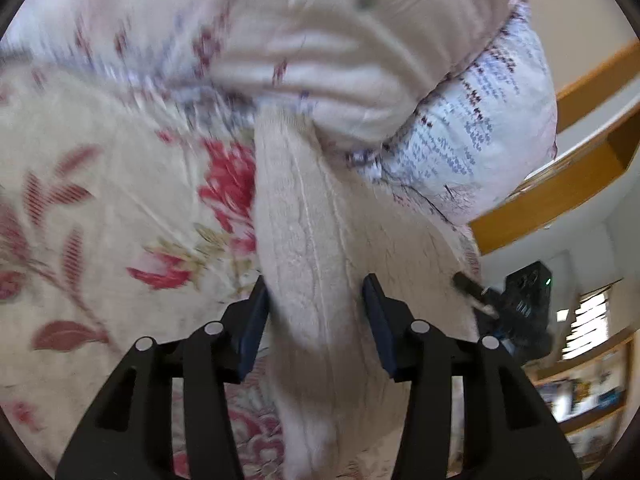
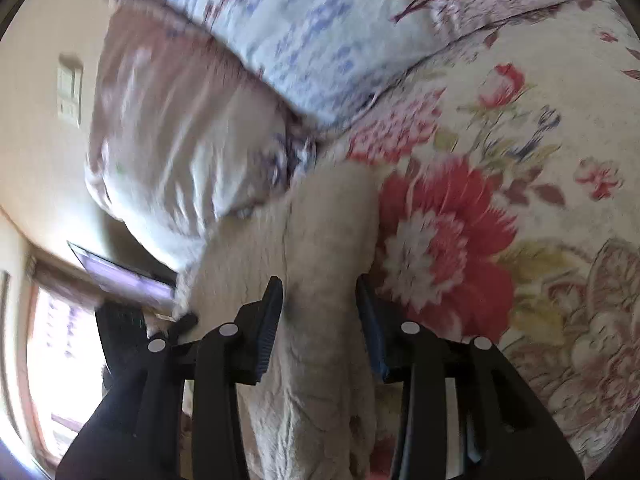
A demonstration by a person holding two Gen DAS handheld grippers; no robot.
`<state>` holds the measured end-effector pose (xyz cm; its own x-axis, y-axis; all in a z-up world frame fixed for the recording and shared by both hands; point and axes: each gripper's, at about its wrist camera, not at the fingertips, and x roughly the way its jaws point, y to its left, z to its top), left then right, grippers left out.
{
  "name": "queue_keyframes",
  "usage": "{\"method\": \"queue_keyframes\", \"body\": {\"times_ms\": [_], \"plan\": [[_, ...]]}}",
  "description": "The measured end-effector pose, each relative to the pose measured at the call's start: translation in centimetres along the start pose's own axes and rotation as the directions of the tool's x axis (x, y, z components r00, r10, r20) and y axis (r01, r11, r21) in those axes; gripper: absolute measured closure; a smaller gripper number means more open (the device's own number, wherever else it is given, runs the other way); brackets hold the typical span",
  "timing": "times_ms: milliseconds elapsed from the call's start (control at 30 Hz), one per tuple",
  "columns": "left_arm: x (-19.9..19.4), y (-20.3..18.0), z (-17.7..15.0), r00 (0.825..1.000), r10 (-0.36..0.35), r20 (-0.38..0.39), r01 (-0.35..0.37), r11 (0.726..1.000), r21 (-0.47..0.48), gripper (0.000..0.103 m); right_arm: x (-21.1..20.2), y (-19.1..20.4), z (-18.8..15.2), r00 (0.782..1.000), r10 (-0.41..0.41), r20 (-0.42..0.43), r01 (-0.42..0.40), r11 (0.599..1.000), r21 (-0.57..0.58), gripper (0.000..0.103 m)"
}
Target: Fold small clothes
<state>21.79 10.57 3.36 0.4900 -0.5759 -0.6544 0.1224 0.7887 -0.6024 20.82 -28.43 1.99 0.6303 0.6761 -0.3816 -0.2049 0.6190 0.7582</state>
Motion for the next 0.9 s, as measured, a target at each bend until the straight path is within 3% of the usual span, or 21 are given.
{"method": "queue_keyframes", "body": {"times_ms": [100, 167, 200, 267, 400, 467, 533, 600, 700, 800, 900], "plan": [[-2.6, -2.4, -1.2, 0.993, 0.046, 0.113, -0.060, 0.990, 0.126, 0.054, 0.9, -0.3, 1.0, 1.000, 0.007, -0.005, -0.007, 0.999, 0.035, 0.063], [-3.4, -3.9, -2.0, 0.989, 0.042, 0.145, -0.071, 0.977, 0.201, 0.049, 2.0, -0.1, 1.4, 1.000, -0.003, -0.017, 0.003, 0.999, 0.040, 0.063], [-3.5, -4.8, -2.5, 0.989, 0.039, 0.145, -0.075, 0.967, 0.245, 0.047, 2.4, 0.3, 1.5, 1.000, -0.014, -0.011, 0.014, 1.000, 0.024, 0.063], [-3.1, -6.2, -3.3, 0.990, 0.051, 0.130, -0.089, 0.947, 0.309, 0.047, 2.6, 1.7, 1.4, 0.999, -0.039, 0.017, 0.039, 0.998, -0.050, 0.085], [-1.4, -7.1, -4.4, 0.991, 0.099, 0.092, -0.127, 0.917, 0.377, 0.047, 0.9, 5.6, 0.5, 0.983, -0.103, 0.153, 0.142, 0.953, -0.267, 0.090], [-1.0, -6.9, -4.8, 0.989, 0.115, 0.093, -0.143, 0.908, 0.393, 0.047, 1.2, 5.6, 0.8, 0.963, -0.198, 0.180, 0.243, 0.931, -0.272, 0.093], [-0.7, -6.9, -5.0, 0.989, 0.118, 0.087, -0.143, 0.908, 0.395, 0.047, 2.4, 4.5, 1.3, 0.939, -0.305, 0.160, 0.338, 0.909, -0.246, 0.093], [-0.1, -7.0, -5.1, 0.989, 0.125, 0.082, -0.147, 0.905, 0.398, 0.045, 4.0, 3.2, 1.3, 0.928, -0.356, 0.114, 0.373, 0.902, -0.220, 0.093], [0.0, -7.2, -5.4, 0.985, 0.143, 0.093, -0.169, 0.898, 0.407, 0.043, 3.6, 3.8, 1.2, 0.923, -0.366, 0.122, 0.385, 0.893, -0.233, 0.091], [-1.0, -7.2, -5.3, 0.987, 0.125, 0.102, -0.155, 0.908, 0.389, 0.043, 1.8, 5.1, 0.2, 0.906, -0.388, 0.167, 0.420, 0.868, -0.265, 0.076], [-2.3, -6.9, -5.2, 0.980, 0.137, 0.141, -0.180, 0.917, 0.356, 0.042, -0.2, 6.9, -1.6, 0.918, -0.334, 0.214, 0.390, 0.860, -0.330, 0.068]]}}
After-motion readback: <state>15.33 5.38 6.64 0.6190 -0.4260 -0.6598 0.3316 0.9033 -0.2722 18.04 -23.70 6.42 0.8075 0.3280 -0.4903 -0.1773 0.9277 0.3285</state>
